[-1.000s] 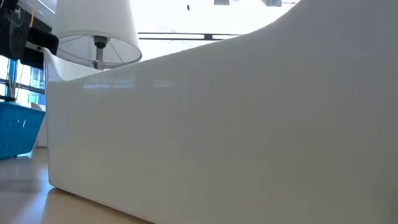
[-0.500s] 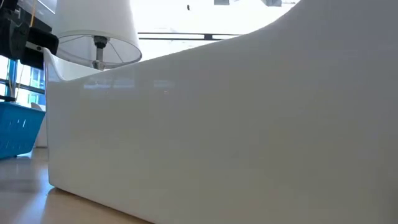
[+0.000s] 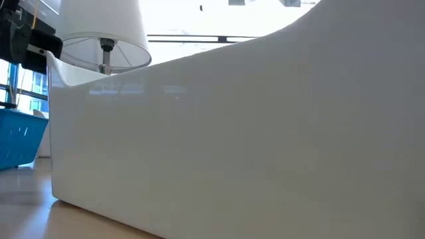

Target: Stack baskets by color

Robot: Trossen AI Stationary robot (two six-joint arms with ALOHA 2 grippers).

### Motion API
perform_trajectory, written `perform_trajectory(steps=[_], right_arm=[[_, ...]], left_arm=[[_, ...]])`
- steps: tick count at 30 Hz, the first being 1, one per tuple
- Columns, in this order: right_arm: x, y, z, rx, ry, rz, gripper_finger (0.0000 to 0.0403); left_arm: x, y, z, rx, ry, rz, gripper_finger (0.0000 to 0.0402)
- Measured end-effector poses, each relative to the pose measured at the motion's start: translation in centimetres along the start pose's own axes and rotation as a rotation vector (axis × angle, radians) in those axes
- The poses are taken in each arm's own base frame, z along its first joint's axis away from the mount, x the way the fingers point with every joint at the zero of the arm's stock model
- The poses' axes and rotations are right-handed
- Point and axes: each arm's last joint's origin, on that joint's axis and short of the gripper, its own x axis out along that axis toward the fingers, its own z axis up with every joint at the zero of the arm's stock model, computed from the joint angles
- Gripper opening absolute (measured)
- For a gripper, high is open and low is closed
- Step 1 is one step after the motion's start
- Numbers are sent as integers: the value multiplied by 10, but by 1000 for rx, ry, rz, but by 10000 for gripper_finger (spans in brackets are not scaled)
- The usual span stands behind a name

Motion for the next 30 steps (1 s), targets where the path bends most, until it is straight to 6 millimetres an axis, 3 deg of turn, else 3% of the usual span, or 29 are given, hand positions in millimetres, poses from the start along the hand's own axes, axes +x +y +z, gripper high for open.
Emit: perform_trajectory(steps=[30], right_arm=[[0, 0, 0, -44, 0, 0, 144]], left_arm=[[0, 1, 0, 0, -5, 43, 145]])
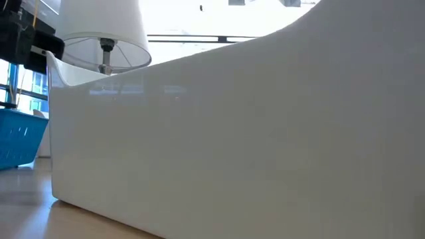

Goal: Stack baskets by color
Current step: Stack the top blue bin into the middle blue bin

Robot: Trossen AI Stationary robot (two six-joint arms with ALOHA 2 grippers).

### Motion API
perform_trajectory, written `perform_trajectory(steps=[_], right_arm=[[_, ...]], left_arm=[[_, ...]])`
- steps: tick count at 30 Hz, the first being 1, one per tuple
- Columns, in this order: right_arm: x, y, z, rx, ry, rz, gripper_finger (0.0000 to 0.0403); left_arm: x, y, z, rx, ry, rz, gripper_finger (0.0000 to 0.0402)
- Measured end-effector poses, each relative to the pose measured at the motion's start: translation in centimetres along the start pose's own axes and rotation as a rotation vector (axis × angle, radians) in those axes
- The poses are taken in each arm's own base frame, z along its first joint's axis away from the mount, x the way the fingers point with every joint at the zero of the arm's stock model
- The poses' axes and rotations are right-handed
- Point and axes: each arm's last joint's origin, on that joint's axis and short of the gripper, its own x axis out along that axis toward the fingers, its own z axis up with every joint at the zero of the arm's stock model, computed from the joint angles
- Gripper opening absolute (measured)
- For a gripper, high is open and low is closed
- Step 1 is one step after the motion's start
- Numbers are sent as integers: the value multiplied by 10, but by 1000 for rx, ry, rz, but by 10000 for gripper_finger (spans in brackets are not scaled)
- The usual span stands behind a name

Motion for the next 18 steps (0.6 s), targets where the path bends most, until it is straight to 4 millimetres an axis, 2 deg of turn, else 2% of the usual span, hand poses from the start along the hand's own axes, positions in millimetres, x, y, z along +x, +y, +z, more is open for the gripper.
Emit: perform_trajectory(steps=[6, 12, 18], right_arm=[[0, 0, 0, -9, 0, 0, 144], [0, 0, 0, -1, -2, 1, 144], [0, 0, 3, 186, -29, 8, 144]], left_arm=[[0, 0, 0, -6, -1, 3, 145], [0, 1, 0, -98, -7, 32, 145], [0, 3, 1, -223, -30, 94, 145]])
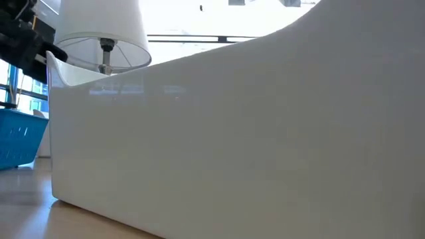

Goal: Stack baskets by color
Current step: Stack the top blue bin into the middle blue bin

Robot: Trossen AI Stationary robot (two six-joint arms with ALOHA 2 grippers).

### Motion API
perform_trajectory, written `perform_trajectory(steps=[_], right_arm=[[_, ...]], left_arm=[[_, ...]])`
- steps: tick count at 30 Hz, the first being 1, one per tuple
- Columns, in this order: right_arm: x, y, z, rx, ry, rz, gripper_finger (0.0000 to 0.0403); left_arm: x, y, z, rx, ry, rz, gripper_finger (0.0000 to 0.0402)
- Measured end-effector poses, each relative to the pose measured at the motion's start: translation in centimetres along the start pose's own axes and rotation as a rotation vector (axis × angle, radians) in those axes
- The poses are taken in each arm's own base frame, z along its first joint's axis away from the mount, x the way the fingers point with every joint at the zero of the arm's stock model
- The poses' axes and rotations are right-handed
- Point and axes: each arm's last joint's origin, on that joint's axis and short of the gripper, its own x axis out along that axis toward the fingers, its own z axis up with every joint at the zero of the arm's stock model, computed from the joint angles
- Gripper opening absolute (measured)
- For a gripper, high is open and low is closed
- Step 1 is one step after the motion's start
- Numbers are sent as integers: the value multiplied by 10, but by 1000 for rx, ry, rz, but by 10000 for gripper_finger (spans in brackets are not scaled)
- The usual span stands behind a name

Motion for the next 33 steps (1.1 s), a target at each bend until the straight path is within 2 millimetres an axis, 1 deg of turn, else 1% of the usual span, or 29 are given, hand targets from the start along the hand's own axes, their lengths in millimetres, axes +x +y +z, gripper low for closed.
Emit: perform_trajectory(steps=[2, 7, 10, 13, 17, 20, 23, 28, 33], right_arm=[[0, 0, 0, 36, -3, -4, 144], [0, 0, 1, 35, -21, -16, 144], [0, 2, 6, 44, -67, 2, 144], [-1, 4, 14, 13, -149, 14, 144], [-3, 4, 25, -4, -279, -51, 144], [-5, 3, 29, -54, -321, -127, 145], [-7, 3, 37, -76, -330, -213, 150], [-11, 9, 60, -121, -305, -292, 161], [-14, 14, 82, -211, -203, -396, 171]], left_arm=[[0, 0, 0, -37, -6, 16, 145], [0, 2, 1, -67, -21, 57, 145], [0, 2, 1, -67, -26, 72, 145], [0, 3, 1, -67, -32, 88, 145], [0, 3, 1, -35, -35, 103, 145], [0, 4, 1, -11, -42, 124, 145], [0, 4, 1, 2, -44, 132, 145], [0, 4, 1, 3, -45, 135, 145], [0, 4, 1, 4, -46, 138, 145]])
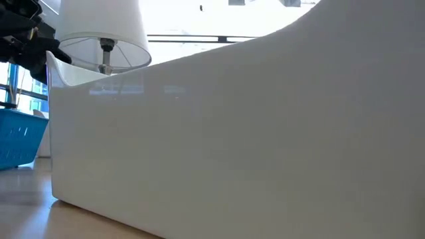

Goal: Stack baskets by color
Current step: Stack the top blue bin into the middle blue bin

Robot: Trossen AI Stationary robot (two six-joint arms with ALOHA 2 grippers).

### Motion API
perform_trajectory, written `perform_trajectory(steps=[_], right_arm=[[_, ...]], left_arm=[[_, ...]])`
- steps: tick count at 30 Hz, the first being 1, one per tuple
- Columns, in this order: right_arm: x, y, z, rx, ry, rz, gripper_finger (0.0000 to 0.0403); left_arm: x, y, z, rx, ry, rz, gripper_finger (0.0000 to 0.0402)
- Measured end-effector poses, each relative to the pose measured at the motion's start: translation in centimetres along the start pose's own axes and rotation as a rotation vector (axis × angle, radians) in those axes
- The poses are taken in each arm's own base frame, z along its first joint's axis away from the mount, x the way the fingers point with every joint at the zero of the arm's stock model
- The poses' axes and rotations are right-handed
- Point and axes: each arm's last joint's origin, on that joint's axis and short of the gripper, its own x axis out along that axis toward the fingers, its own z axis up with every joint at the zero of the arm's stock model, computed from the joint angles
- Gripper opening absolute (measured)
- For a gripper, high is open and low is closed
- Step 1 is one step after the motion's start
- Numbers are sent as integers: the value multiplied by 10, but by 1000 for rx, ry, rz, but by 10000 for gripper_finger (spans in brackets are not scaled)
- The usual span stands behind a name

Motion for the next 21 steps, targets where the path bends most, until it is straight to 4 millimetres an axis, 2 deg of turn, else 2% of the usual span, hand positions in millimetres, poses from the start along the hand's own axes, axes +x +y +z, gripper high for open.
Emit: perform_trajectory(steps=[6, 12, 21], right_arm=[[6, 5, 21, -90, 159, -78, 183], [23, 14, 34, -195, 307, -141, 196], [66, 12, 33, -255, 610, -140, 200]], left_arm=[[0, 0, 0, 7, -7, 16, 145], [0, 0, 0, 7, -7, 17, 145], [0, 0, 0, 7, -7, 16, 145]])
